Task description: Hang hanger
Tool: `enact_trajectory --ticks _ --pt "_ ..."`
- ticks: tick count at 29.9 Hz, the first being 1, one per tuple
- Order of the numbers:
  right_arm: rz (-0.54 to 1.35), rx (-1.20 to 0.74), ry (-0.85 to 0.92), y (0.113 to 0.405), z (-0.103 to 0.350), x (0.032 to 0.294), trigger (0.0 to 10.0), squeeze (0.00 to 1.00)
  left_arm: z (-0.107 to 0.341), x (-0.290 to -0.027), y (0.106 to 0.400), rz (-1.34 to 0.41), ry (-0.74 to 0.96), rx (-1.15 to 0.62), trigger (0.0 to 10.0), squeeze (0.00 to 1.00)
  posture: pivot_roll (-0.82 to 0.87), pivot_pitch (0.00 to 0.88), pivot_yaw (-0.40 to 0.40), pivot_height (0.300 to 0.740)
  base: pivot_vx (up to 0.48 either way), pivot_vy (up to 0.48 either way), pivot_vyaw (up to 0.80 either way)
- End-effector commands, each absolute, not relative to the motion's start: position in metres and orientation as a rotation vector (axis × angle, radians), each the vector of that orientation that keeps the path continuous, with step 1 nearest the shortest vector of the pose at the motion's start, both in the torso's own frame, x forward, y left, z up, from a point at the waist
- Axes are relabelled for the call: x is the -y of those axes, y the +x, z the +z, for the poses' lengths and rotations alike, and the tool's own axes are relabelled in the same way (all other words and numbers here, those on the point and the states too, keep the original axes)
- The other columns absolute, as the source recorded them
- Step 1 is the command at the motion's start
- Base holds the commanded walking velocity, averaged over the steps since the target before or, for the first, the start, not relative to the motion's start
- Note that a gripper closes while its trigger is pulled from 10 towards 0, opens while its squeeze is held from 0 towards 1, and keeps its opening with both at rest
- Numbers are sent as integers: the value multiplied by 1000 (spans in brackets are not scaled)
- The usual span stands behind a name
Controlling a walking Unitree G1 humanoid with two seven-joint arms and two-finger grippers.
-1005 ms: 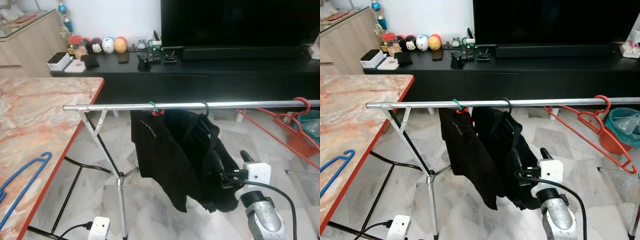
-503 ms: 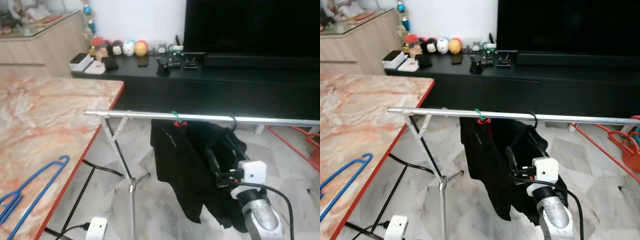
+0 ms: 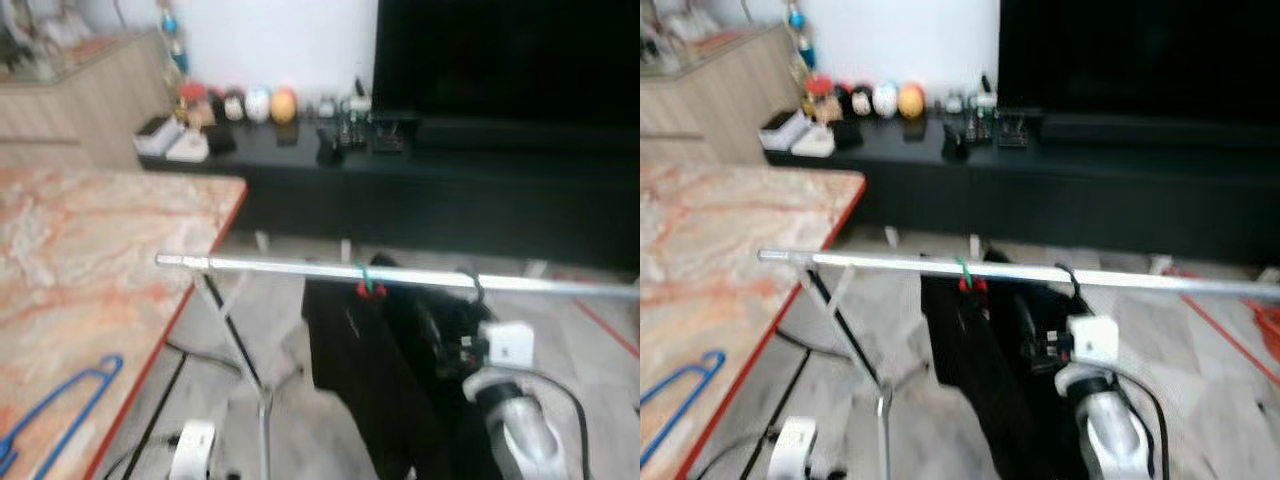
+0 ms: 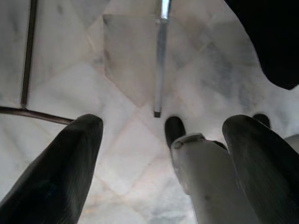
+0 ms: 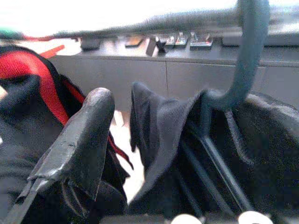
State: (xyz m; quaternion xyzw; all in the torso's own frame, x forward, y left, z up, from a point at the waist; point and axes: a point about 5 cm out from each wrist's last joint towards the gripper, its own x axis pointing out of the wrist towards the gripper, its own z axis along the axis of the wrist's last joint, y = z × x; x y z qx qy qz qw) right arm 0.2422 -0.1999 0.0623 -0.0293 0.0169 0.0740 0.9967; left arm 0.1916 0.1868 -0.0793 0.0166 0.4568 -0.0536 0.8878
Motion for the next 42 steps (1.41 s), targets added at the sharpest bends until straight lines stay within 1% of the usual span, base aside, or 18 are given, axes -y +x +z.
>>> enact_trajectory --ticks 1,11,14,16,17,21,23,27,30,36,42 --pt "155 -15 -47 242 67 197 10000 0 -83 -192 182 -104 47 -985 10000 0 -82 3 77 740 0 0 0" --pt "143 7 -57 236 73 198 10000 0 -83 -192 183 -110 40 -982 10000 0 -79 10 80 740 0 0 0" --pt "130 89 -51 228 91 197 10000 0 -83 -193 184 -109 38 -979 10000 0 -80 16 85 740 0 0 0" --pt "136 91 -54 225 93 196 10000 0 -82 -192 184 -112 35 -977 10000 0 -81 17 85 740 0 0 0" --pt "155 91 -53 219 96 194 10000 0 -82 -192 184 -114 36 -978 10000 0 -82 20 88 740 0 0 0" --pt "224 59 -34 208 95 188 10000 0 -82 -192 184 -117 34 -977 10000 0 -88 23 92 740 0 0 0" --pt "294 -24 1 197 86 182 10000 0 -82 -192 185 -120 35 -977 10000 0 -92 24 93 740 0 0 0" --pt "362 -87 36 193 78 176 10000 0 -81 -193 187 -114 31 -966 10000 0 -84 23 94 740 0 0 0" --pt "371 -104 34 192 76 175 10000 0 -81 -194 187 -109 28 -964 10000 0 -79 24 93 740 0 0 0" --pt "337 -150 13 197 69 182 10000 0 -81 -194 185 -108 32 -973 10000 0 -84 22 96 740 0 0 0" --pt "306 -174 -8 206 62 188 10000 0 -81 -193 186 -111 29 -971 10000 0 -82 21 95 740 0 0 0"
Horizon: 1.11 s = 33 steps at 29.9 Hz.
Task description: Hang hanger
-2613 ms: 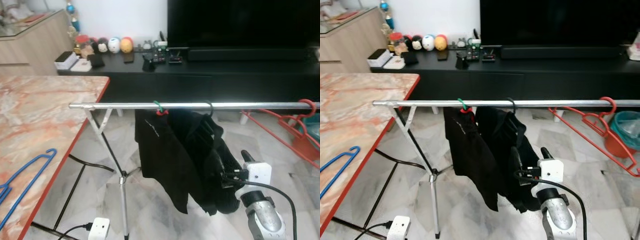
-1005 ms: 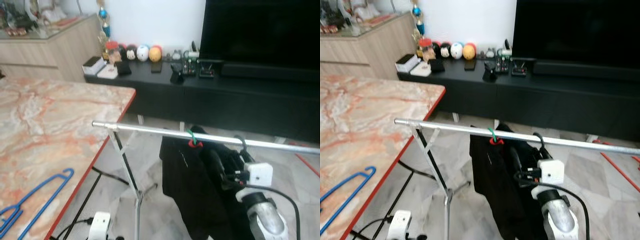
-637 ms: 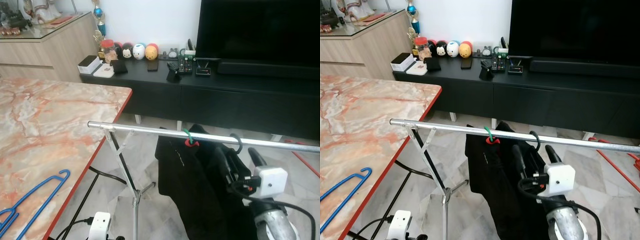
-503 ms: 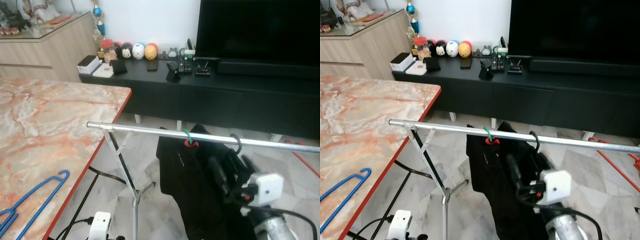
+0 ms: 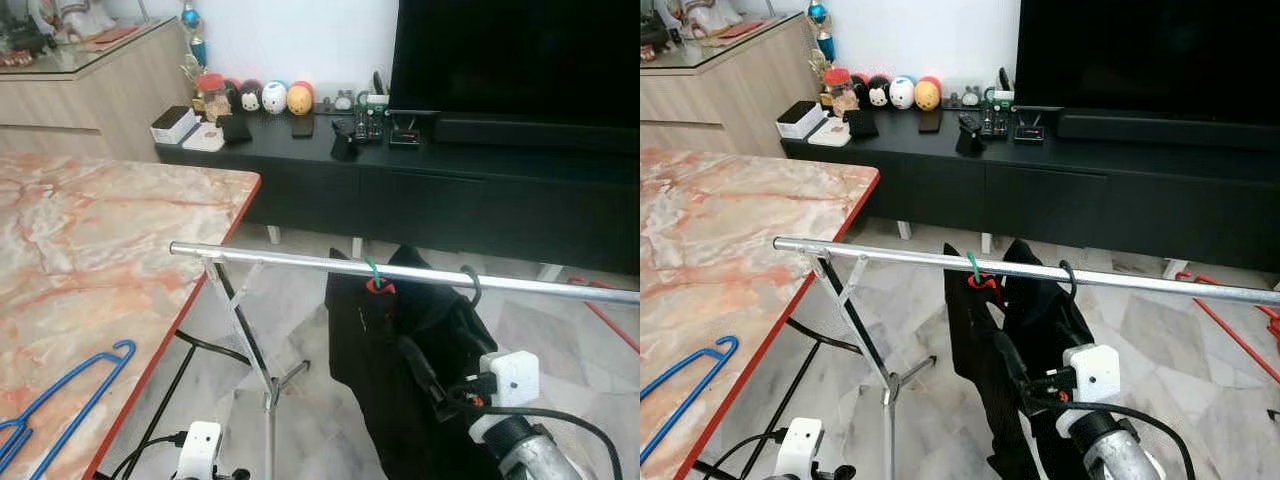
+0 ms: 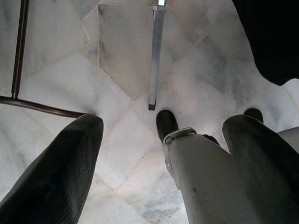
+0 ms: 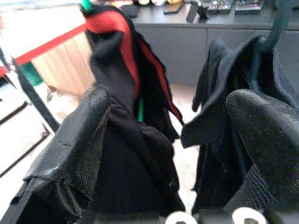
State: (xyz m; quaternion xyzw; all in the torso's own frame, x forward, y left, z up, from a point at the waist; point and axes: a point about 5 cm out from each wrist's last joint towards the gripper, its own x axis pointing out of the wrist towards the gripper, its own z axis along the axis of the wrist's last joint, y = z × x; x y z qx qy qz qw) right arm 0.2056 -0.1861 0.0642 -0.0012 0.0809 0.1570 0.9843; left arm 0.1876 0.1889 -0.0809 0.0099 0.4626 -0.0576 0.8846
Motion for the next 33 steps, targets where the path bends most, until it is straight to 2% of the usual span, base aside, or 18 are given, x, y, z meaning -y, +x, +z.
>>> enact_trajectory --ticks 1,19,33 --pt "303 -176 -12 209 61 188 10000 0 -81 -193 186 -112 27 -971 10000 0 -82 21 95 740 0 0 0" --pt "188 -145 -57 236 59 201 10000 0 -83 -191 183 -118 18 -980 10000 0 -80 21 87 740 0 0 0" --pt "264 -187 -52 246 49 196 10000 0 -83 -190 182 -121 21 -985 10000 0 -75 18 81 740 0 0 0"
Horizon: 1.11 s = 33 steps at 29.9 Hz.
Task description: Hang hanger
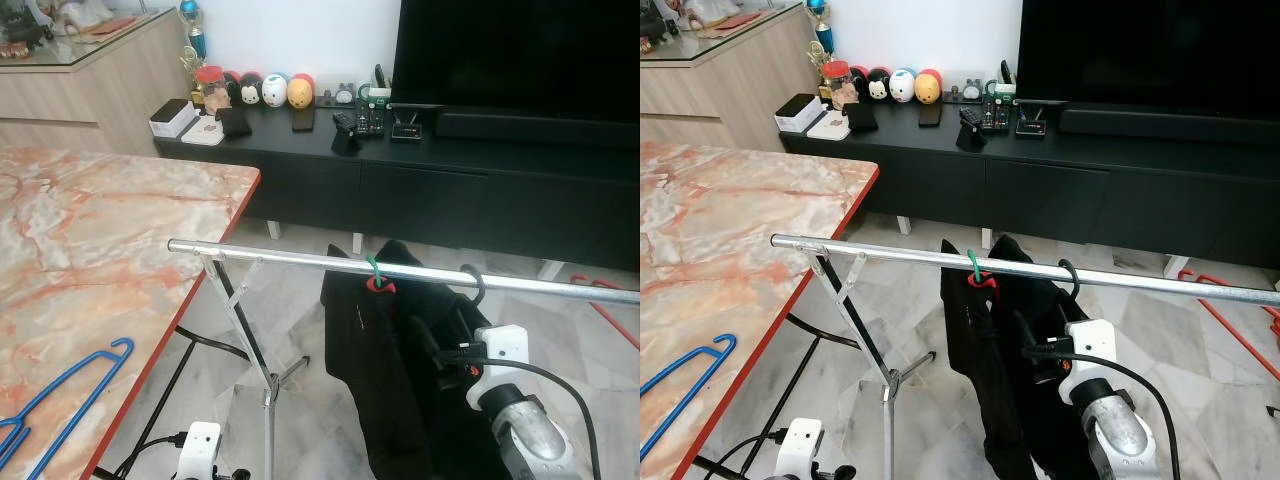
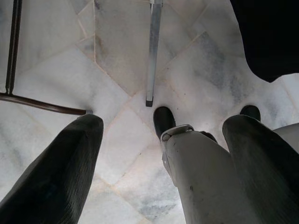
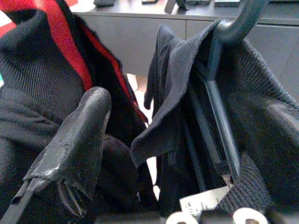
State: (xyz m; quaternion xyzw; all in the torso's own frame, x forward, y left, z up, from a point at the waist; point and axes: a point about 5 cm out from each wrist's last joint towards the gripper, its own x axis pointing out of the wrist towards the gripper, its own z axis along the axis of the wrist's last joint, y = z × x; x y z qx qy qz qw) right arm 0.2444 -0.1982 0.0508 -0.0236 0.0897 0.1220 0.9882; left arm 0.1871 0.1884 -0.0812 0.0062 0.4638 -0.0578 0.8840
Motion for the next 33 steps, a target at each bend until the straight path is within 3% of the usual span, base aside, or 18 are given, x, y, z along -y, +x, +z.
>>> enact_trajectory --ticks 1,14,23,24,25,33 --pt "263 -187 -53 247 48 196 10000 0 -83 -190 182 -120 21 -985 10000 0 -75 18 81 740 0 0 0" --pt "230 -224 -149 277 48 207 10000 0 -84 -189 182 -123 21 -987 10000 0 -72 13 73 740 0 0 0" --pt "243 -211 -53 292 49 202 10000 0 -84 -188 182 -121 20 -988 10000 0 -65 13 70 740 0 0 0" --pt "254 -211 -51 293 49 201 7961 0 -84 -188 182 -121 20 -988 10000 0 -65 13 69 740 0 0 0" --pt "269 -210 -49 294 49 200 0 0 -84 -188 182 -120 20 -988 10000 0 -64 13 69 740 0 0 0" --pt "299 -215 -42 294 46 200 0 0 -84 -188 181 -121 19 -989 10000 0 -65 15 67 740 0 0 0"
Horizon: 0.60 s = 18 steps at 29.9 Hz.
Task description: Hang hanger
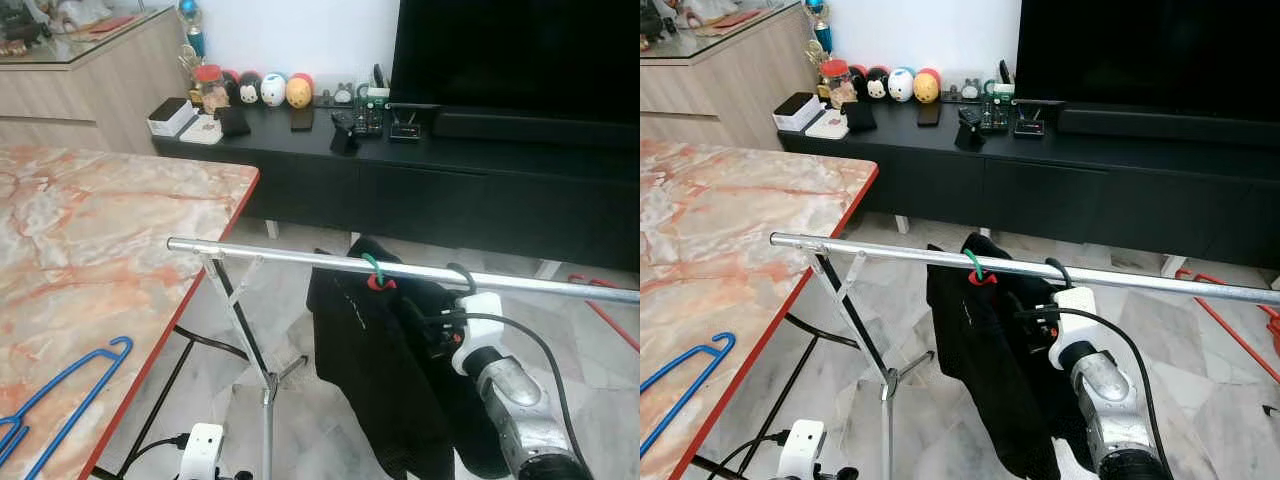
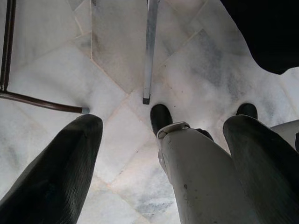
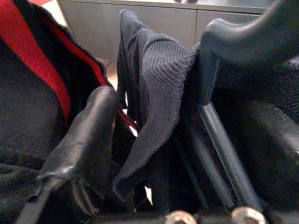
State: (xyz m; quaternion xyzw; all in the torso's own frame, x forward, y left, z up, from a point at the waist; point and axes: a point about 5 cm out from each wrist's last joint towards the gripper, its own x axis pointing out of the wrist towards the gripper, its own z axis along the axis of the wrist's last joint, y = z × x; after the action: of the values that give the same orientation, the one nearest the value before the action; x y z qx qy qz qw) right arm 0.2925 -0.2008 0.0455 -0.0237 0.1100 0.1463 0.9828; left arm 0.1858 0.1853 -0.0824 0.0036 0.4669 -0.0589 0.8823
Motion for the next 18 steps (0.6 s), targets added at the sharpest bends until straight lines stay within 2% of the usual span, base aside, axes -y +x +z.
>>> enact_trajectory --ticks 1,18 --pt "299 -215 -42 294 46 200 0 0 -84 -188 181 -121 19 -989 10000 0 -65 15 67 740 0 0 0" --pt "293 -227 -37 294 41 200 0 0 -84 -189 182 -123 26 -988 10000 0 -61 13 70 740 0 0 0"
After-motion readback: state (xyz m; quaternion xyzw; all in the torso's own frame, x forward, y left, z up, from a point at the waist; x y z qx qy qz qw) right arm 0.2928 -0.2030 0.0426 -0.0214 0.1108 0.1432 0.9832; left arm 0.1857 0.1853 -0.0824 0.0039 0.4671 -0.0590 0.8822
